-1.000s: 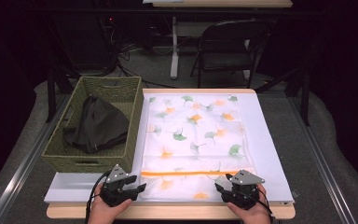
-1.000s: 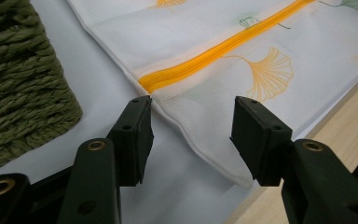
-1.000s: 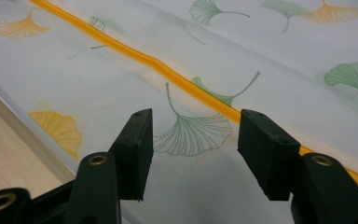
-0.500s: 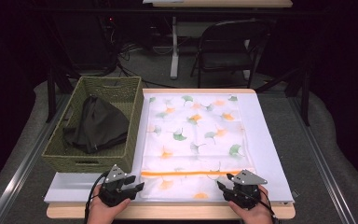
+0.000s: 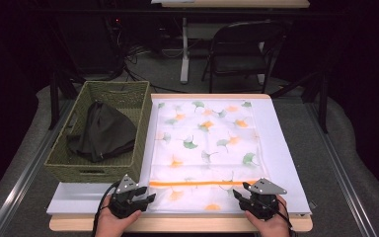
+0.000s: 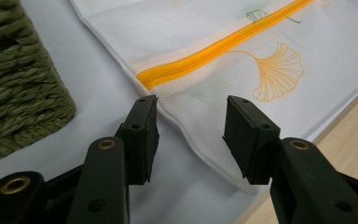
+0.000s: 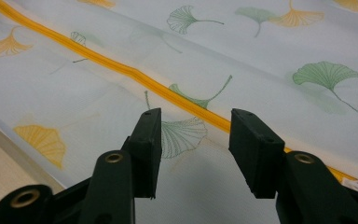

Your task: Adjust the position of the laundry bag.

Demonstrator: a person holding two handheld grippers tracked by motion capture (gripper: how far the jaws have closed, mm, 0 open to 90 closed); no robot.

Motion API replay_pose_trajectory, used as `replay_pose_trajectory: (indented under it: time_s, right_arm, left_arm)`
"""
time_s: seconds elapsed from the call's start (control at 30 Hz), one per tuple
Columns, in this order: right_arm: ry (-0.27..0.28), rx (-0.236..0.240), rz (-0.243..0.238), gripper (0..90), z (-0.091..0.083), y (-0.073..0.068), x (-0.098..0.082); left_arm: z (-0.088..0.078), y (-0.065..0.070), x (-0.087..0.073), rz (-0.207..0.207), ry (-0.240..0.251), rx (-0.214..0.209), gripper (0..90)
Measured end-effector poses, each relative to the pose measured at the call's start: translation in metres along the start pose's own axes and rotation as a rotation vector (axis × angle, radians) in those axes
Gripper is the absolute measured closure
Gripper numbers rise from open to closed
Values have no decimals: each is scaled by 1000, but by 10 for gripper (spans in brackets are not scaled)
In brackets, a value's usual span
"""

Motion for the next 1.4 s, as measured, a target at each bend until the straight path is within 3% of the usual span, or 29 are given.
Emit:
replay_pose_trajectory:
  time_s: [0.13, 0.3, 0.6, 0.9, 1.13, 1.33, 1.4]
  right_arm:
    - [1, 6, 4, 547, 0, -1, 0]
    - [1, 5, 2, 548, 0, 1, 1]
    - [10, 1, 16, 548, -2, 6, 2]
    - [19, -57, 49, 546, -10, 30, 3]
    - [-7, -120, 87, 546, -13, 52, -4]
    - [-11, -128, 83, 546, -14, 56, -5]
    - [-11, -128, 83, 546, -14, 56, -5]
  left_arm:
    - [3, 2, 0, -40, 3, -14, 539]
    - [6, -1, -2, -27, -12, 20, 532]
    - [9, 1, -2, -39, -6, 3, 557]
    - [10, 4, -2, -18, -10, 18, 615]
    - [10, 2, -3, 8, -10, 30, 662]
    - [10, 2, -3, 8, -10, 30, 667]
    - [10, 2, -3, 29, -11, 44, 690]
Point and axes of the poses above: each handheld gripper's, and its own axes: z roughly forward along the jaws, x roughly out of its top, y roughly to its right, the point moved 9 cm from there along z, roughly forward along the jaws, and after that the axes turned 15 degrees about y, right-handed, at the moved point
